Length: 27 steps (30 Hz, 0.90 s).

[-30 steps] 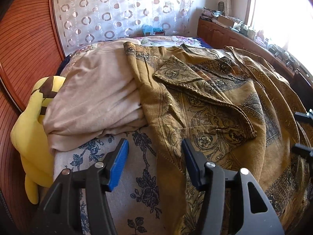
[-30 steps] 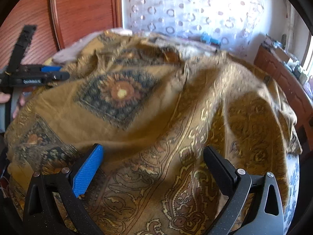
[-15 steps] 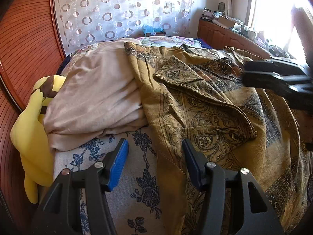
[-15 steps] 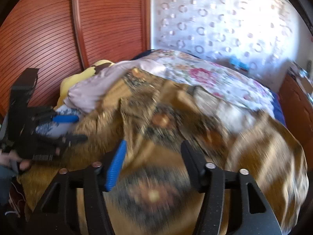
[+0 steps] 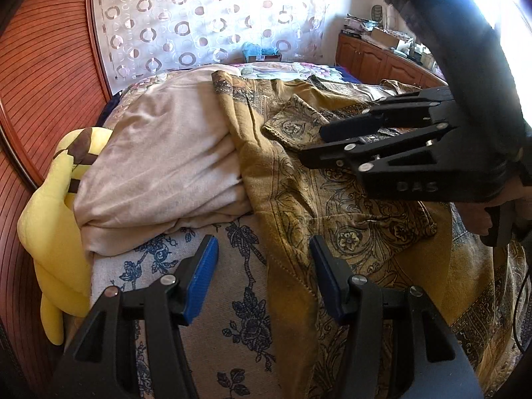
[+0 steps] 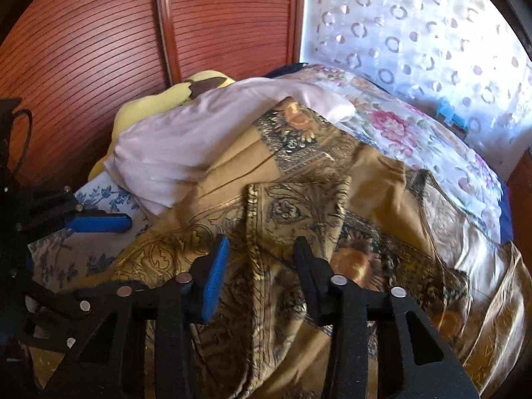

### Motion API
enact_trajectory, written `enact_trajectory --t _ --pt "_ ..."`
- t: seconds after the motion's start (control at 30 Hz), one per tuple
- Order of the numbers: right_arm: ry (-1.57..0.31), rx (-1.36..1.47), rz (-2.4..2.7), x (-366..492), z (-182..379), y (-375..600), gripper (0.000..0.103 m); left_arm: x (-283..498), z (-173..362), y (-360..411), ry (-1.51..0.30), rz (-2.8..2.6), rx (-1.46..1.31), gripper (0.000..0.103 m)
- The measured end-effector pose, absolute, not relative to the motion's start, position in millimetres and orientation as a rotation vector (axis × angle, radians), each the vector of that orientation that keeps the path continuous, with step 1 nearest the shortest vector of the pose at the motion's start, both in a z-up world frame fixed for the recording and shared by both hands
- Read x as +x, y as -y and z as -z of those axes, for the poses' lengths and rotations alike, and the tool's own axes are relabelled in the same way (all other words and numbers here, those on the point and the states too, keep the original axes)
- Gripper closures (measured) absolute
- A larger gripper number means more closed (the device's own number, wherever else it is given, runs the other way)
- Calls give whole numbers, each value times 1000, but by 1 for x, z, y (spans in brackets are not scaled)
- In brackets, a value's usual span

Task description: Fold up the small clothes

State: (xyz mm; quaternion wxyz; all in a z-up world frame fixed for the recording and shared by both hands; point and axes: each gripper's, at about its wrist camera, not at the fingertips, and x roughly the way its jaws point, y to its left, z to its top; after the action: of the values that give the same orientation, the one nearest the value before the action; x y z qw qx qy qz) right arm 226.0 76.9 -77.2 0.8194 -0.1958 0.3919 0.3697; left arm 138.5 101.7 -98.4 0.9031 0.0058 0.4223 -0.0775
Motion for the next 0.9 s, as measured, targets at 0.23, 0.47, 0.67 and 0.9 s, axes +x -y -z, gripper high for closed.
enact_trajectory --t 0.23,0.47,0.67,0.9 --pt "-834 -473 -752 228 86 -75 94 138 99 -102 -873 160 12 46" --pt "-796 -360 -693 236 70 -44 98 138 99 -102 -873 160 12 46" --pt "-815 -259 -527 250 59 -3 66 138 99 -102 -873 159 13 46" --pt "-802 -244 -542 232 51 18 49 138 98 -102 -873 158 13 46"
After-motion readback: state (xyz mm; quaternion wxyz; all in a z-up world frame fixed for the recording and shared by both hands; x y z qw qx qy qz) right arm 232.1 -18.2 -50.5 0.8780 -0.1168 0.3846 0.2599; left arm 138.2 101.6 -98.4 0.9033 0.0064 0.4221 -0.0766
